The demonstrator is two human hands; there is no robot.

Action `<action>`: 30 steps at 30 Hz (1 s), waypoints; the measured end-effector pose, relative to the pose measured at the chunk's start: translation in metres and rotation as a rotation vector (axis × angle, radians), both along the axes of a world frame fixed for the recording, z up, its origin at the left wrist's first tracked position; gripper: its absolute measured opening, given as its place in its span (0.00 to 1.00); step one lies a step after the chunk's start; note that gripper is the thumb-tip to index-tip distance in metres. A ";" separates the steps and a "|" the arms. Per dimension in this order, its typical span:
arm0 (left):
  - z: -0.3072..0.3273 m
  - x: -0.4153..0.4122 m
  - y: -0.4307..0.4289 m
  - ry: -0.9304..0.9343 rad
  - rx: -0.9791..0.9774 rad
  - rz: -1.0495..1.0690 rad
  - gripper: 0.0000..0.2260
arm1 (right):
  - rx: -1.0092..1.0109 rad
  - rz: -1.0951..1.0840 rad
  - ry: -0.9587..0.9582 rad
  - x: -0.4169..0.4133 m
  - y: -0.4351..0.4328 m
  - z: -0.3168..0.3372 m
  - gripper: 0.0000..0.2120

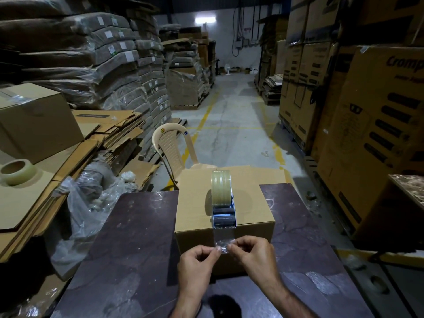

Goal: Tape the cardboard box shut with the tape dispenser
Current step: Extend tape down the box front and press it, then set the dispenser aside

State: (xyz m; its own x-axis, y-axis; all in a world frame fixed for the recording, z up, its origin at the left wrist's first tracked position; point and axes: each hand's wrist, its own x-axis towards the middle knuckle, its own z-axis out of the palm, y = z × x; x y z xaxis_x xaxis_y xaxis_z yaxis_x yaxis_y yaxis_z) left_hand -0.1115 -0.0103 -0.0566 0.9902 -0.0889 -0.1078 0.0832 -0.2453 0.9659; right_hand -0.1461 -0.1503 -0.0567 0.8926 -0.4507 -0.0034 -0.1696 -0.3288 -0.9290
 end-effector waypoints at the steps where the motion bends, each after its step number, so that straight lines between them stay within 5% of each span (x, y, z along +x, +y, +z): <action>1: 0.001 0.000 0.000 -0.001 0.002 0.004 0.04 | 0.001 -0.002 0.003 0.000 0.000 0.000 0.03; 14: 0.001 0.002 -0.002 0.047 -0.003 0.007 0.04 | -0.001 -0.039 0.000 -0.003 0.006 0.002 0.05; 19: 0.003 0.002 -0.001 0.030 0.004 0.005 0.05 | 0.022 -0.052 -0.031 -0.002 0.005 0.009 0.23; 30: 0.004 0.006 -0.006 -0.029 -0.019 0.086 0.09 | 0.065 -0.026 -0.060 -0.004 0.007 0.010 0.22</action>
